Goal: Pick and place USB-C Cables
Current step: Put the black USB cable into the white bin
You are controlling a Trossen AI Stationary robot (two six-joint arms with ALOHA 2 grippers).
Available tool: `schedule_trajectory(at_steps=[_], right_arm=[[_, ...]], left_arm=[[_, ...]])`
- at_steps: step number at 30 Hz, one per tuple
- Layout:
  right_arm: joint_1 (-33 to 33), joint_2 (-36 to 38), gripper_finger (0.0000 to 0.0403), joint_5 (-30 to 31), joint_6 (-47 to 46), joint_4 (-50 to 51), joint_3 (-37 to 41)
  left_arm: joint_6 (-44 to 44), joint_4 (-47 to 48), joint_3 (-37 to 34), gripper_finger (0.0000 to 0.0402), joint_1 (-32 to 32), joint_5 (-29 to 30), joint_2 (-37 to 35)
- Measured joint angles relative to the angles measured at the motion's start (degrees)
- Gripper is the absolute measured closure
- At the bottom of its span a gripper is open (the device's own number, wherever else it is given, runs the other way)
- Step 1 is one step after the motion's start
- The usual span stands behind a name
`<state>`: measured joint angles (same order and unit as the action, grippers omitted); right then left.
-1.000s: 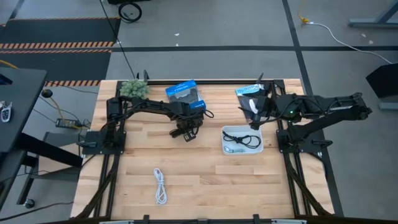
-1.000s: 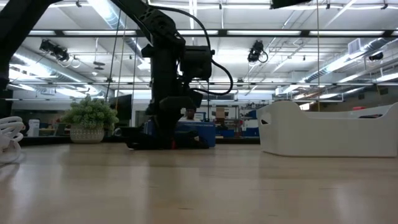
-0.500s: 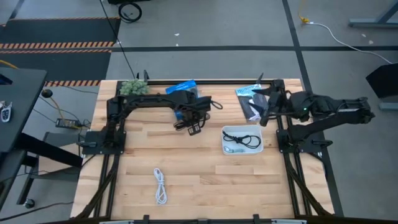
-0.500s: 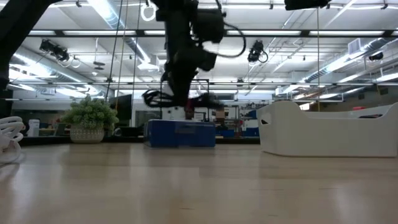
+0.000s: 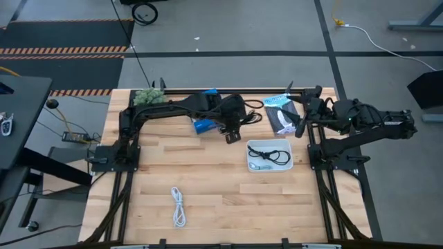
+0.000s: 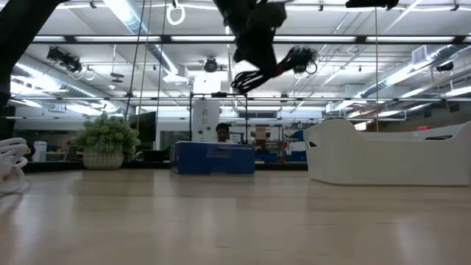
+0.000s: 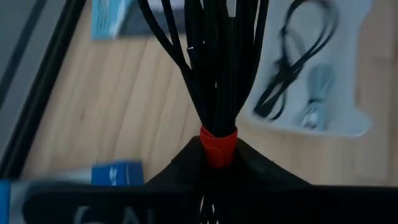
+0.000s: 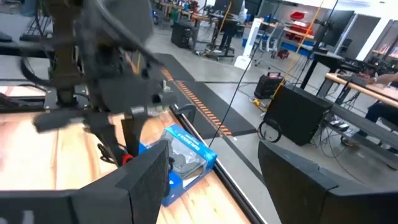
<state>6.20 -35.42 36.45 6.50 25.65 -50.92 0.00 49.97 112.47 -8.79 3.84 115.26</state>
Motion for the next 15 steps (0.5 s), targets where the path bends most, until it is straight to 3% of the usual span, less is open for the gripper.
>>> schedule_trajectory(at_steps=[6,10,15], right_arm=[[0.0,0.02,0.0148,-0.02,-0.55,1.09,1.99],[-0.02,-0.14,0.0148,-0.26,2.1,-4.92,5.62],[-0.02,-0.61,0.0139,-6.61,3.72,-12.31,7.16]], left_arm=[[3.71,-1.4,4.21,0.0336,1.83,0.86,-0.02],[3.99,0.13,7.04,0.0335,2.3,1.07,-0.06],[4.4,0.68,7.38,0.0334,2.33,1.58,-0.02]])
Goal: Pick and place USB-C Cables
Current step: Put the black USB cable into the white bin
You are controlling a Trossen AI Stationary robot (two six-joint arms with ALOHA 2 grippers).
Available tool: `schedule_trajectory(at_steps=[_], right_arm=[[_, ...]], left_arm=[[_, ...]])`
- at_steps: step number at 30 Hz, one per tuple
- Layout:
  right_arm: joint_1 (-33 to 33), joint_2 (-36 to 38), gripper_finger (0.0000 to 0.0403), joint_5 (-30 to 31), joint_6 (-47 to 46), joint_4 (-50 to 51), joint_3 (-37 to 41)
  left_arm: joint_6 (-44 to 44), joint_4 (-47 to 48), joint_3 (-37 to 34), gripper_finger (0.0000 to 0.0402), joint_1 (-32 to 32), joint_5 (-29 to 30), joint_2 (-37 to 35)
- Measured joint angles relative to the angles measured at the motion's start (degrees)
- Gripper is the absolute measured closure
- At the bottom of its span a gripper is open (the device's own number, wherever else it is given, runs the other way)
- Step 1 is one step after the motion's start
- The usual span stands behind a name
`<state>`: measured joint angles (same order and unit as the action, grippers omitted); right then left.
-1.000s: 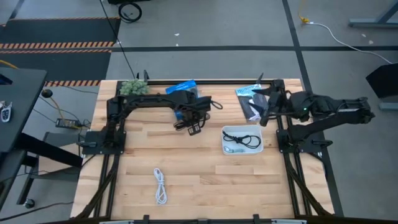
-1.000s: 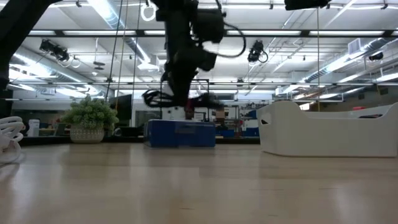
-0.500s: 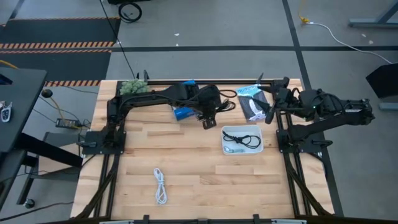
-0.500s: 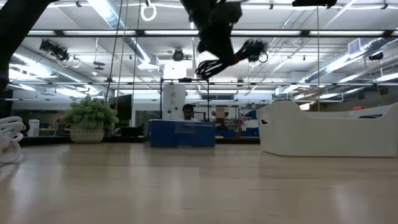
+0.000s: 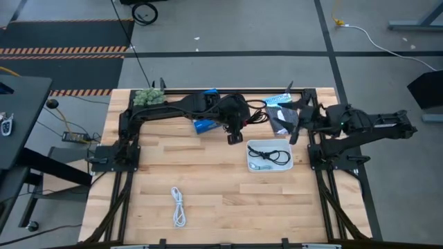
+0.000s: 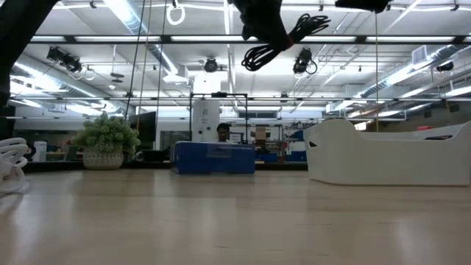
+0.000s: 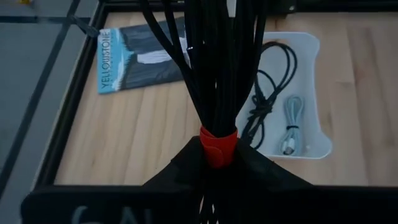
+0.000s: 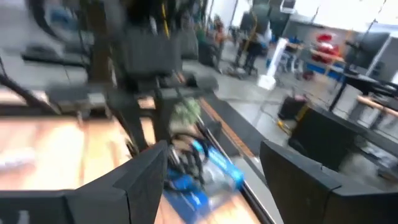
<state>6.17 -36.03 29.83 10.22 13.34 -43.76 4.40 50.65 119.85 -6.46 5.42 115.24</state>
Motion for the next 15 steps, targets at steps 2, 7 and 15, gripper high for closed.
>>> schedule_trajectory(at_steps=[2,7,15], right_arm=[[0.0,-0.03,0.0133,-0.66,-0.02,-2.84,0.59],[-0.04,-2.77,0.0113,-0.09,0.44,-4.3,1.54],[-0.06,-11.23,0.0096,3.34,3.47,-7.31,0.45]], left_arm=[[1.02,-0.13,0.0,0.0335,0.02,0.84,0.0],[2.74,-0.71,-0.01,0.0333,0.31,3.72,0.0],[2.78,0.36,-0.02,0.0333,0.26,4.01,0.0]])
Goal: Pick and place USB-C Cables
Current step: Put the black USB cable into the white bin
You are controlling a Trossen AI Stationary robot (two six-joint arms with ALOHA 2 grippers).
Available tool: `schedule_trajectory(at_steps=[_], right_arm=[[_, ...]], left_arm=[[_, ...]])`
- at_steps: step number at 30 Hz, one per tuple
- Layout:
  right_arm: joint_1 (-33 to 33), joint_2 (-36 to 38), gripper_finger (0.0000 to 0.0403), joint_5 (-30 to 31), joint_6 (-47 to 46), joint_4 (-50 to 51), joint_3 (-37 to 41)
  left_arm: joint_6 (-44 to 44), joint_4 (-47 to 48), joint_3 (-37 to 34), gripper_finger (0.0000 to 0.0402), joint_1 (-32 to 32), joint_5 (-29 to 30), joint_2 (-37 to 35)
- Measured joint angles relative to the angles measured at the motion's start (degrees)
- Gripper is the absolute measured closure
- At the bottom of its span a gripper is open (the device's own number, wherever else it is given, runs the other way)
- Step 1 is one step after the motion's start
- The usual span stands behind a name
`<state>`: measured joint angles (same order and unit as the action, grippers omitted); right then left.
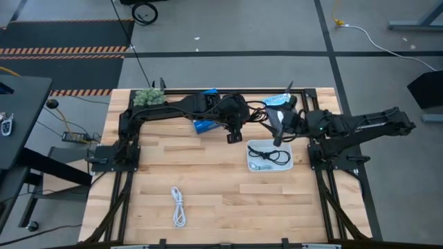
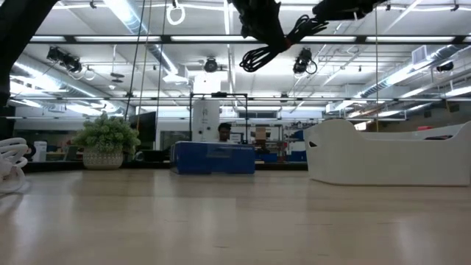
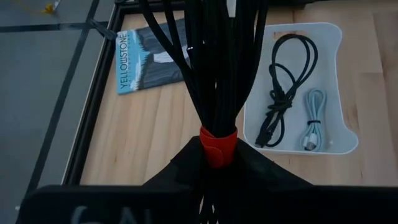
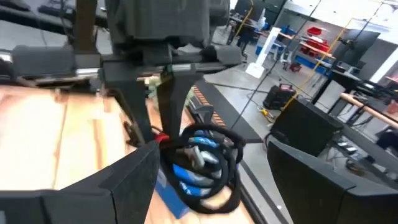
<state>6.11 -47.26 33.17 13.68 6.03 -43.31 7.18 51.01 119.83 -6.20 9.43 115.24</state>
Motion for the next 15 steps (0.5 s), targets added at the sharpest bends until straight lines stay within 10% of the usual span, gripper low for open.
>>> schedule_trajectory(at_steps=[15], right_arm=[[2.78,1.02,0.0096,4.94,3.39,-2.69,-3.49]], left_arm=[[5.24,-3.83,-0.07,0.0335,0.07,0.63,-0.43]])
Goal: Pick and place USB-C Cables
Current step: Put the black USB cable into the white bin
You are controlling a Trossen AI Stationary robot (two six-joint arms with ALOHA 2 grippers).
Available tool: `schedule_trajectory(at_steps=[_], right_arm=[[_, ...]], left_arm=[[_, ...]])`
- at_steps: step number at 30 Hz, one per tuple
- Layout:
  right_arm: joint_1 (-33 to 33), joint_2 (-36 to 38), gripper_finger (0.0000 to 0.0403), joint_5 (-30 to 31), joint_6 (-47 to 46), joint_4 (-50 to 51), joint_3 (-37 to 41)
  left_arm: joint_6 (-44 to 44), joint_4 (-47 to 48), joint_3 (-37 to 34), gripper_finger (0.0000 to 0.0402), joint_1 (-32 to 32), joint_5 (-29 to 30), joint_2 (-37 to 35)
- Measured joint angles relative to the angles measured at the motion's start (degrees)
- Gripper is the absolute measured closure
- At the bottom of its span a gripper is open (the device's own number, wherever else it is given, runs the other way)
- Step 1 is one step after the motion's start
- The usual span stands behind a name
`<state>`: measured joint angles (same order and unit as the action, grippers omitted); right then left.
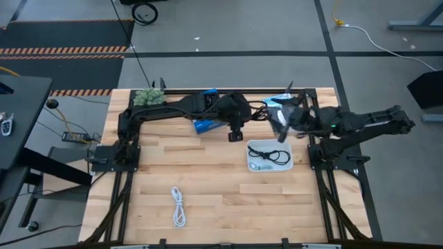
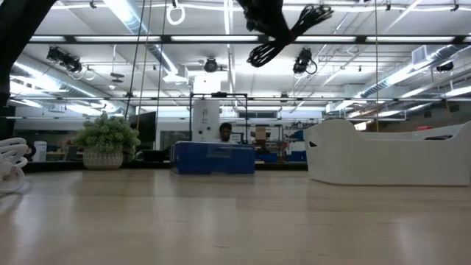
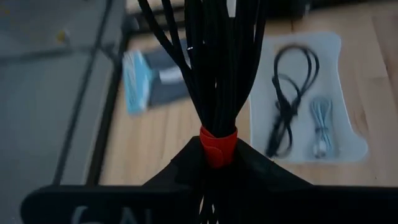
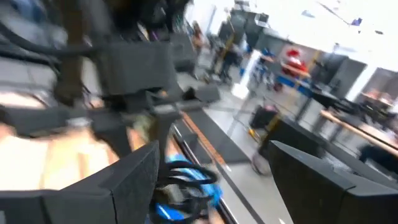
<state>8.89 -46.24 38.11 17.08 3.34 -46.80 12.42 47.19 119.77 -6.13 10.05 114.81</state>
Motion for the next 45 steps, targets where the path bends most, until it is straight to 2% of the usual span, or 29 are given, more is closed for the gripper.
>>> schedule_trajectory(at_steps=[8,16,21,27,37,45], right_arm=[[5.39,9.65,0.0096,-0.09,-3.3,6.49,-0.03],[5.39,10.76,0.0097,-0.1,-5.09,10.02,-0.03],[5.39,10.0,0.0097,-0.56,-5.1,9.02,-0.01],[5.28,7.71,0.0097,-2.08,-4.13,6.12,-0.01],[5.28,3.06,0.0097,-2.14,2.17,-1.97,0.06],[5.35,0.85,0.0097,-2.71,4.5,-6.95,0.06]], left_arm=[[5.56,-13.8,0.0,0.0332,-0.07,-0.01,-0.34],[12.61,-26.38,0.0,0.033,-0.02,-0.01,-0.45],[18.56,-27.97,0.0,0.0329,-0.02,-1.49,-0.45],[22.41,-28.92,0.0,0.0329,0.02,-6.86,-0.45],[22.83,-30.75,0.0,0.0328,0.0,-13.82,-0.45],[21.44,-31.05,0.0,0.0328,0.02,-14.52,-0.45]])
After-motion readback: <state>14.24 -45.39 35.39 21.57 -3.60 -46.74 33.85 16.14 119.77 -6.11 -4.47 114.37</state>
